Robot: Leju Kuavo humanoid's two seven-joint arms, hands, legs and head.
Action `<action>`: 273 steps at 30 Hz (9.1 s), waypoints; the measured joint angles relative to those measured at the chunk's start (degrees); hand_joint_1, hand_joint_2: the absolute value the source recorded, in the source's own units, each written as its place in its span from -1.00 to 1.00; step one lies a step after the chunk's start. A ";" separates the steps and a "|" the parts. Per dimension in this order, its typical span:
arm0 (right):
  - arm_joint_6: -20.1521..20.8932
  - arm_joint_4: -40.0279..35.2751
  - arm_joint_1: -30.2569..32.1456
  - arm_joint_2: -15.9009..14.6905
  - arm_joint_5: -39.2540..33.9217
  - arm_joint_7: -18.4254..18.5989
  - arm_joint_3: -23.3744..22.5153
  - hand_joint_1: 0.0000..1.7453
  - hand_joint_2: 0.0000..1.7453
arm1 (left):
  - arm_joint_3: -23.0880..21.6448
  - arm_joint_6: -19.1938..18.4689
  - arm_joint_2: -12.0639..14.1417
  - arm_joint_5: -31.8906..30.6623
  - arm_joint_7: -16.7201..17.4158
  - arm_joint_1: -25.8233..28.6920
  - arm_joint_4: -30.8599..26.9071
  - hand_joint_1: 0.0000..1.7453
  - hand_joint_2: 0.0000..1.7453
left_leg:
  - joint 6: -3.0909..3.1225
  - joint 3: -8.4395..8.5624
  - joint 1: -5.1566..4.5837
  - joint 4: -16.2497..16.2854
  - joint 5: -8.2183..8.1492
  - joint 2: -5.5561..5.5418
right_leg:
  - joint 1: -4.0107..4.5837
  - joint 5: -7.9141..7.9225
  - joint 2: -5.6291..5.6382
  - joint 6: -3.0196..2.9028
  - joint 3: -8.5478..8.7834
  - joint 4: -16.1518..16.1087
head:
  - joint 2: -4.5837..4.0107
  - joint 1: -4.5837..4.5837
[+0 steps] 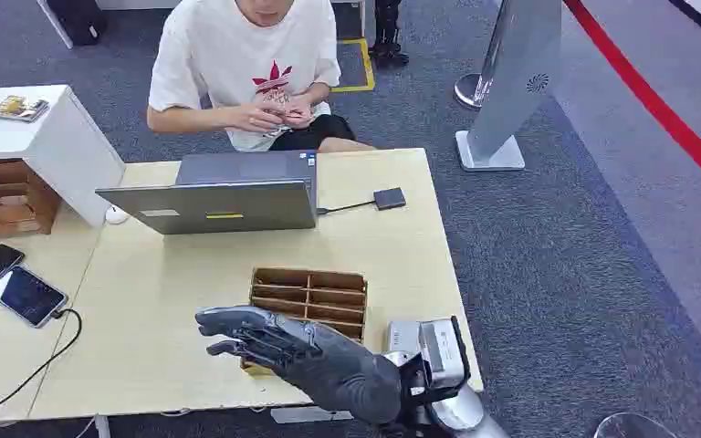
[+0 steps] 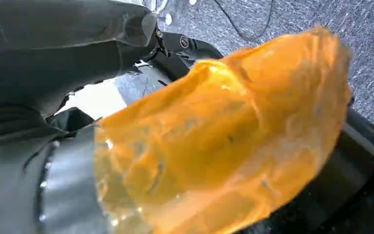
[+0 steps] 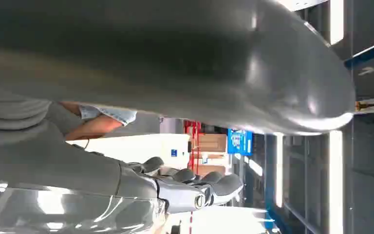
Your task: Pass the card to the sensor for recognition and then transmit it.
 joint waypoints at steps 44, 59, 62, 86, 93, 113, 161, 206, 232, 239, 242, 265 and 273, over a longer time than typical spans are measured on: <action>-46.74 -0.77 -1.11 3.59 45.08 5.79 1.51 -1.00 1.00 | -1.55 1.70 0.24 -4.09 -3.78 1.53 -0.18 -1.00 -1.00 | 0.00 -0.05 0.00 -0.01 0.00 0.01 | 0.00 0.00 0.00 0.00 -0.01 0.01 | 0.00 0.00; -51.80 2.67 -5.81 7.30 56.63 7.41 -0.11 -1.00 1.00 | -4.85 -0.39 0.61 -6.32 -3.74 1.43 -1.49 -1.00 -1.00 | -0.02 -0.04 0.00 0.00 0.01 0.01 | 0.00 0.00 0.00 0.00 -0.01 0.01 | 0.00 0.00; -54.71 4.00 -6.36 8.18 61.36 7.87 -0.70 -1.00 1.00 | -5.66 -1.14 0.68 -7.52 -3.72 1.37 -1.86 -1.00 -1.00 | -0.02 -0.05 0.00 -0.01 0.01 0.01 | 0.00 0.00 0.00 0.00 -0.02 0.01 | 0.00 0.02; -59.38 25.27 -17.72 16.37 76.26 12.04 -10.56 -1.00 1.00 | -12.65 -6.14 0.24 -15.02 -3.93 -0.52 -4.02 -1.00 -1.00 | -0.06 -0.04 0.01 0.00 0.08 0.00 | 0.01 0.04 0.00 -0.02 -0.04 0.03 | 0.00 0.00; -58.62 27.25 -17.97 16.76 76.46 12.13 -11.69 1.00 1.00 | -12.87 -6.34 0.13 -15.23 -3.93 -0.56 -4.31 -1.00 -1.00 | -0.06 -0.04 0.02 0.00 0.08 0.00 | 0.02 0.04 0.00 -0.02 -0.04 0.03 | 0.00 0.02; -58.05 30.21 -17.92 17.31 75.49 10.69 -13.88 1.00 1.00 | -14.29 -6.54 -0.22 -17.81 -4.59 -0.62 -4.33 -1.00 -1.00 | -0.06 -0.04 0.02 0.00 0.08 0.00 | 0.01 0.04 0.01 -0.02 -0.05 0.03 | 0.00 0.00; -36.09 5.95 7.22 0.49 53.13 9.90 -24.13 1.00 1.00 | -9.38 -0.22 -0.33 -12.39 -3.74 2.90 -4.28 -1.00 -1.00 | -0.03 -0.12 0.01 0.00 0.01 -0.01 | 0.01 0.02 -0.02 0.00 -0.11 0.00 | 0.00 0.00; -29.05 16.11 6.58 -12.63 68.92 18.23 -21.96 1.00 1.00 | -8.39 -2.25 -0.74 -14.78 -1.51 2.33 -4.15 -1.00 -1.00 | -0.03 -0.13 0.00 0.01 0.01 -0.01 | 0.00 0.02 -0.02 0.00 -0.10 0.00 | 0.00 0.00; -29.07 16.57 3.45 -13.97 64.65 17.70 -20.13 1.00 1.00 | -8.39 -3.24 -0.81 -15.06 -1.38 1.93 -4.15 -1.00 -1.00 | -0.02 -0.14 0.00 0.01 0.01 -0.02 | 0.00 0.02 -0.04 0.00 -0.09 0.00 | 0.00 0.00; -27.83 15.43 2.60 -14.14 62.58 16.79 -20.13 1.00 1.00 | -8.39 -3.65 -0.81 -15.60 -1.55 1.84 -4.15 -1.00 -1.00 | -0.03 -0.13 0.00 0.01 0.02 -0.01 | 0.00 0.03 -0.03 0.00 -0.10 0.00 | 0.00 0.00; -26.01 14.71 1.74 -15.06 61.24 16.70 -20.13 1.00 1.00 | -8.39 -3.89 -0.81 -15.80 -1.62 1.75 -4.15 -1.00 -1.00 | -0.02 -0.13 0.00 0.02 0.02 -0.03 | 0.00 0.03 -0.06 0.00 -0.10 0.00 | 0.00 0.00; -20.81 10.49 1.54 -27.73 57.09 16.02 -16.26 1.00 1.00 | -8.70 -4.70 -0.81 -17.09 -2.03 1.66 -4.15 -1.00 -1.00 | -0.02 -0.14 -0.01 0.04 0.01 -0.04 | -0.01 0.03 -0.07 0.01 -0.10 -0.01 | 0.00 0.00; -20.15 9.51 3.48 -31.34 57.59 16.20 -14.99 1.00 1.00 | -8.79 -4.61 -0.90 -16.24 -2.32 1.65 -4.15 -1.00 -1.00 | 0.00 -0.14 -0.01 0.04 -0.01 -0.04 | 0.00 0.03 -0.06 0.01 -0.10 -0.01 | 0.00 -0.02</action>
